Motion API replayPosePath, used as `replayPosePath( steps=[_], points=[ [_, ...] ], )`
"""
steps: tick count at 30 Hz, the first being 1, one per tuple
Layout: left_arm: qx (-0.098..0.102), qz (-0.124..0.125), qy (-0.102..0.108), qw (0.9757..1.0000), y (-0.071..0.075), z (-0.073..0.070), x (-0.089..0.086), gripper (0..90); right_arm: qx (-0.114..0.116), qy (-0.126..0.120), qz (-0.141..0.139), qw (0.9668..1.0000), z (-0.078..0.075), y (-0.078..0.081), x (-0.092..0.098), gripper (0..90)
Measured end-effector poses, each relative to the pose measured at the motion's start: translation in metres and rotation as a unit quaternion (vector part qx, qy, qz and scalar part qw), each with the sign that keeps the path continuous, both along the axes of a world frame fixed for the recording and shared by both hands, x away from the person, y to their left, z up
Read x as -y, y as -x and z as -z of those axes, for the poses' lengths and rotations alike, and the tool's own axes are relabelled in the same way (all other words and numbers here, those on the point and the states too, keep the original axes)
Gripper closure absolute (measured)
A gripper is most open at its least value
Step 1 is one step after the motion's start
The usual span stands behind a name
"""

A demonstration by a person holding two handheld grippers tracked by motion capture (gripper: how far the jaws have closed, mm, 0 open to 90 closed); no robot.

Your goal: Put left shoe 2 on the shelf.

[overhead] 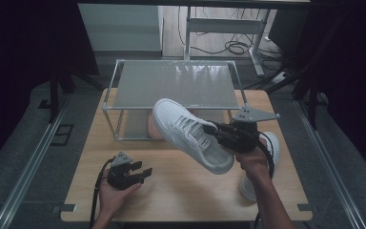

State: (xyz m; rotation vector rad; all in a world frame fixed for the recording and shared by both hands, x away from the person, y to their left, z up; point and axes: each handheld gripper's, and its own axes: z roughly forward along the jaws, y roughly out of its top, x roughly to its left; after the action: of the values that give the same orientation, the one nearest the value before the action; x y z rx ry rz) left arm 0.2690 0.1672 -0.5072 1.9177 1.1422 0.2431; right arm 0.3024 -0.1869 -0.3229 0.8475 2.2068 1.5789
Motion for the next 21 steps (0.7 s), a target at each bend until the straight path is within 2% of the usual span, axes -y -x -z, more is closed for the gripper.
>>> replayPosePath(
  steps=[9,21],
  points=[
    [-0.001,0.000,0.003,1.0000,0.000,0.000,-0.001,45.8,-0.004,-0.014,-0.002,0.9999,-0.012,-0.019,-0.011,81.2],
    [0.000,0.000,0.005,1.0000,0.000,0.000,-0.002,45.8,-0.002,-0.014,0.005,0.9999,-0.024,-0.038,-0.028,81.4]
  ],
)
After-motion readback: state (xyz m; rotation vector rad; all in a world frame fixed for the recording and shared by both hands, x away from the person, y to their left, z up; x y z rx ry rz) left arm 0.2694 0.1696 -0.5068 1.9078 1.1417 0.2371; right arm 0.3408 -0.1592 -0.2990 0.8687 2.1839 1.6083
